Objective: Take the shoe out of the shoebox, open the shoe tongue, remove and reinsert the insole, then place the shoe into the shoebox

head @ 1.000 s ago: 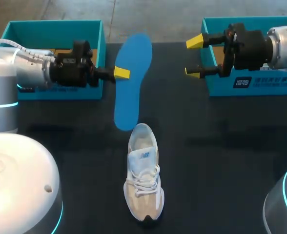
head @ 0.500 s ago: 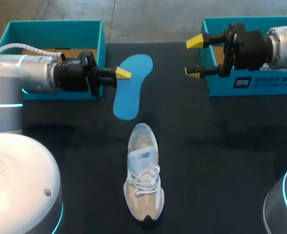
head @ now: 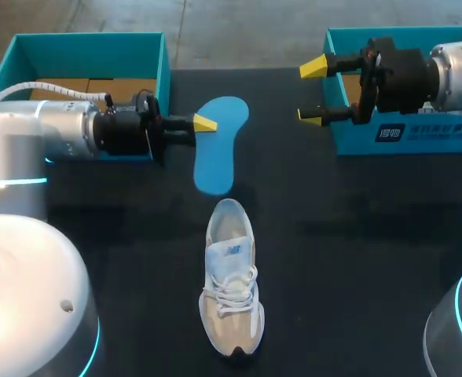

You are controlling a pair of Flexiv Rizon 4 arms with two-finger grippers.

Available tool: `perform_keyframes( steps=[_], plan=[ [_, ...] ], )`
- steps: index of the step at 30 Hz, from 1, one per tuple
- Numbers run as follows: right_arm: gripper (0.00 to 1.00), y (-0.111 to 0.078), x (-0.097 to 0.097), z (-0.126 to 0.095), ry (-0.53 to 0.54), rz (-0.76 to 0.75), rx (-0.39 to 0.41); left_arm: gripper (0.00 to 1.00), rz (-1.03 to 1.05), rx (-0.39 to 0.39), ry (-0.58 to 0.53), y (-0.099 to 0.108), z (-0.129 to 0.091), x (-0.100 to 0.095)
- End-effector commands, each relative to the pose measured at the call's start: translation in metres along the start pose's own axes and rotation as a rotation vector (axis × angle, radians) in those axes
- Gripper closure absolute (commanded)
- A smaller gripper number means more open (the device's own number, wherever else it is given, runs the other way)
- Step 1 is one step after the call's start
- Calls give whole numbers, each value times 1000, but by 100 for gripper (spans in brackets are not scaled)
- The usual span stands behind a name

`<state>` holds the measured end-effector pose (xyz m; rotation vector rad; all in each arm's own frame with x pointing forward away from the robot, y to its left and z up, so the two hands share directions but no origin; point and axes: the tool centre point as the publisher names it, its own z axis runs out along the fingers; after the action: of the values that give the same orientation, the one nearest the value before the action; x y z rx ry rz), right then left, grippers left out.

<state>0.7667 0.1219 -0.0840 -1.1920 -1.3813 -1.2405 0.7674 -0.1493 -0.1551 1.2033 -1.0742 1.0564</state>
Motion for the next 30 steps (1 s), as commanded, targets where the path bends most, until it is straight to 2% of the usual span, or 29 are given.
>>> perform_keyframes(
  steps=[1, 12, 24, 30],
  plan=[
    [0, 0, 0, 1, 0, 1, -1, 100, 13, 15, -3, 6, 1, 1],
    [0, 0, 0, 1, 0, 1, -1, 100, 102, 42, -10, 5, 2, -2],
    [0, 0, 0, 1, 0, 1, -1, 100, 88, 43, -8, 3, 2, -2],
    [0, 7, 22, 13, -188, 27, 16, 100, 88, 43, -8, 3, 2, -2]
  ],
)
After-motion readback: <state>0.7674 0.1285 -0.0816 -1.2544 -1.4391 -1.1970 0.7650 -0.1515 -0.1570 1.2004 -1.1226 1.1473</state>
